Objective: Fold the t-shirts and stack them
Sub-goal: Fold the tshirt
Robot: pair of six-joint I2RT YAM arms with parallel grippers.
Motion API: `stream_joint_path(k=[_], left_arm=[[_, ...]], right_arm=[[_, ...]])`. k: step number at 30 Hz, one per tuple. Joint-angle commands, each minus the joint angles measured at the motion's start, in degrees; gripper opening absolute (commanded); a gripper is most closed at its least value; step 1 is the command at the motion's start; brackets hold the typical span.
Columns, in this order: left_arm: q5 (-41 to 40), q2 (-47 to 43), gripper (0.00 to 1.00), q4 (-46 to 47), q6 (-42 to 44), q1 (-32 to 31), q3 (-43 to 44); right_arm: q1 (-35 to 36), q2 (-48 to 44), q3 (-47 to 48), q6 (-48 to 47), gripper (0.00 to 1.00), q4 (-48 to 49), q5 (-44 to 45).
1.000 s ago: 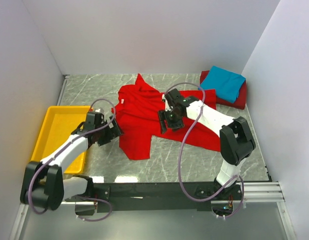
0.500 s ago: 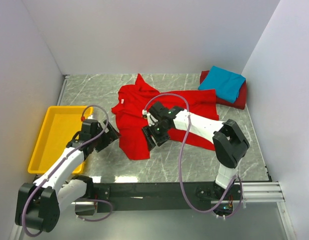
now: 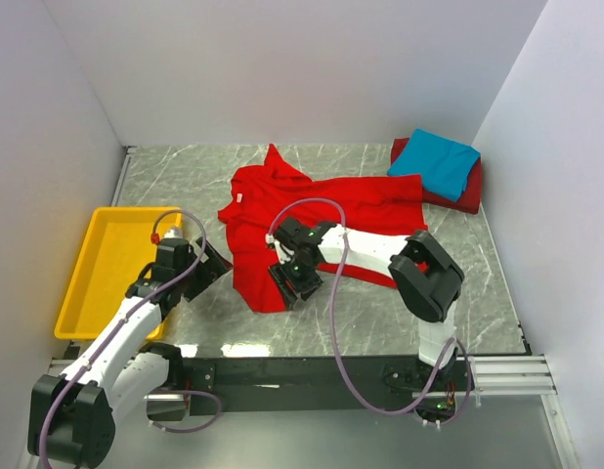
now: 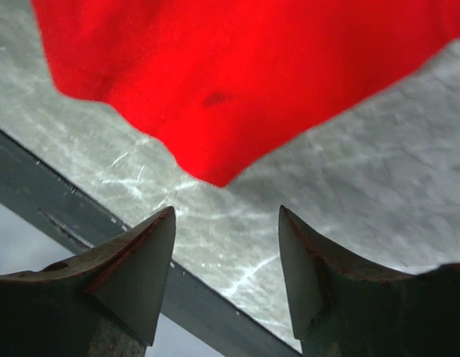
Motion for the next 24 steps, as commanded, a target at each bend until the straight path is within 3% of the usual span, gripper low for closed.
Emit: stream_joint_path(k=[1,9,15,18,24], left_arm=[[-2.26,-1.17,0.99,-0.82,0.11,-0.12,0.32],[-1.82,0.85,0.99,0.14,1.52,-0.12,0.68],[-1.64,1.11,0.99,1.38,3.28,-0.21,0.33],[-1.82,1.82,0.99,1.2,4.42,-0.12,0.15],[-1.56,1.99,0.99,2.34,4.51,-0.12,-0.73]], right_arm=[[1.15,1.83,1.86,1.03,0.63,2.15,1.86],[1.51,5.7,3.96,1.64,0.58,2.32,3.53],[1.51,7.2,5.55,1.47,0.47,1.01,4.5],[1.68,7.99,6.16,1.55,0.37,0.48,4.94],[1.68,10.01,6.87,2.43,0.0,-0.49,6.61]])
